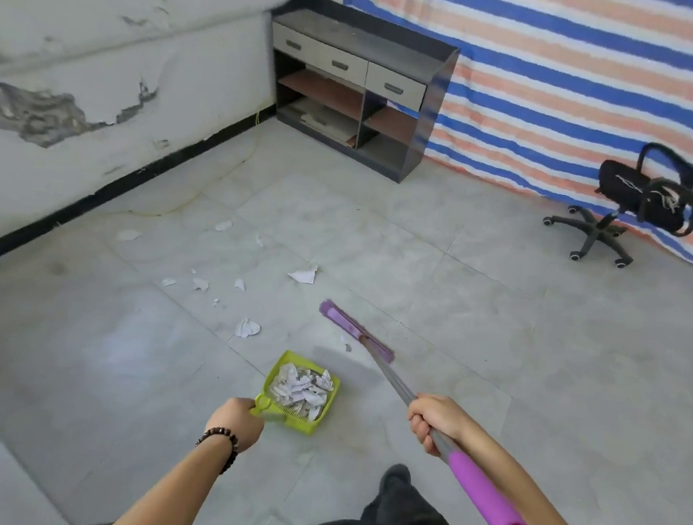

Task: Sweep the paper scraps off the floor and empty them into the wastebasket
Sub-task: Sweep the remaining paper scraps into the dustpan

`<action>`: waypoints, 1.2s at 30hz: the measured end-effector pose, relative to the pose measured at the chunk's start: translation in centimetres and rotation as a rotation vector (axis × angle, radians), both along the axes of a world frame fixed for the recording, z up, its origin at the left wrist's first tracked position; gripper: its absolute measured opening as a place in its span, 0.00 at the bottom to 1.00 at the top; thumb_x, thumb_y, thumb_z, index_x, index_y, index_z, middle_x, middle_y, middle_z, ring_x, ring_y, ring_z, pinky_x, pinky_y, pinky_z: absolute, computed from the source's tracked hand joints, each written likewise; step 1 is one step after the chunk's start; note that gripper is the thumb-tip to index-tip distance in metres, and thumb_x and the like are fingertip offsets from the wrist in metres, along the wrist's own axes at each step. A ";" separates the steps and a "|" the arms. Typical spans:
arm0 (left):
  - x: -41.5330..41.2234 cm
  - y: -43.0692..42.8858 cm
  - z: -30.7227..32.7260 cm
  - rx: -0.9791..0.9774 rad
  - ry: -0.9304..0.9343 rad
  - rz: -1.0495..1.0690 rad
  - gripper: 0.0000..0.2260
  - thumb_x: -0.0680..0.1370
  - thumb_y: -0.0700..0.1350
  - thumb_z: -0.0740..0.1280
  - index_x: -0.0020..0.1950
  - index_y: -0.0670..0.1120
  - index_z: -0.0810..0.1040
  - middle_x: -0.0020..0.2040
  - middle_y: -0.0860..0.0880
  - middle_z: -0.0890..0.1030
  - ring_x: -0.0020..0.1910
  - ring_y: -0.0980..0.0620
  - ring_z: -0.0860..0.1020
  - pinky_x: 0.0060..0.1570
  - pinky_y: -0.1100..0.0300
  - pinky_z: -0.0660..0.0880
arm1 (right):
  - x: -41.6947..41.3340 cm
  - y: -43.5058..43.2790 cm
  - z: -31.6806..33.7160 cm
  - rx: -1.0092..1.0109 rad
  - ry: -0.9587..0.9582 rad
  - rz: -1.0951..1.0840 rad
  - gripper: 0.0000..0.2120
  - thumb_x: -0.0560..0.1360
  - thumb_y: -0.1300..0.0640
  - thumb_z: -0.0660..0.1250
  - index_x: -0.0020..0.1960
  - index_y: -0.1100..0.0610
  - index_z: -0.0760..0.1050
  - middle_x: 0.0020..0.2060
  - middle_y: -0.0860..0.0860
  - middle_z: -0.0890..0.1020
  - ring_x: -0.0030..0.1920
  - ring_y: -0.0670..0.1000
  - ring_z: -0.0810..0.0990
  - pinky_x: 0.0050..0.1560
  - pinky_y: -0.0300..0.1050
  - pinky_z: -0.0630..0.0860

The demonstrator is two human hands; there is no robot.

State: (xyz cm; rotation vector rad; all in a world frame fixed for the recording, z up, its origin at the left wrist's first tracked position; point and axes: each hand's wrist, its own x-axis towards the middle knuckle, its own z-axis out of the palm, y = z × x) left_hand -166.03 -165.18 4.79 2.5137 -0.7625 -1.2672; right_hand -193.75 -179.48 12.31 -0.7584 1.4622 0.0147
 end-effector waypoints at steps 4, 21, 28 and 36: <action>2.6 -1.3 -0.2 0.032 -0.001 0.137 0.14 0.74 0.41 0.62 0.57 0.47 0.81 0.46 0.45 0.83 0.45 0.43 0.82 0.46 0.53 0.80 | 4.5 -3.9 0.5 0.006 -0.052 0.100 0.10 0.75 0.68 0.57 0.43 0.54 0.67 0.23 0.49 0.68 0.18 0.43 0.65 0.18 0.32 0.62; 12.6 -11.1 -3.1 0.174 -0.082 0.601 0.05 0.75 0.45 0.65 0.42 0.51 0.80 0.29 0.51 0.75 0.30 0.48 0.71 0.31 0.62 0.67 | 24.5 -25.3 -12.1 0.203 0.183 0.556 0.09 0.75 0.65 0.58 0.37 0.59 0.68 0.20 0.51 0.68 0.18 0.47 0.64 0.20 0.35 0.63; 15.8 -14.0 -1.6 0.237 -0.056 0.606 0.08 0.74 0.44 0.64 0.47 0.54 0.80 0.35 0.50 0.79 0.39 0.46 0.78 0.35 0.61 0.70 | 28.4 -31.7 -9.4 0.326 0.126 0.428 0.16 0.79 0.64 0.57 0.33 0.55 0.63 0.18 0.47 0.64 0.14 0.43 0.62 0.14 0.30 0.60; 22.5 -14.9 -0.3 0.169 -0.049 0.602 0.06 0.75 0.43 0.64 0.44 0.54 0.79 0.35 0.51 0.79 0.40 0.44 0.79 0.36 0.61 0.71 | 36.5 -32.2 -4.7 0.262 0.032 0.337 0.15 0.79 0.63 0.56 0.34 0.54 0.62 0.19 0.45 0.65 0.14 0.40 0.63 0.14 0.30 0.60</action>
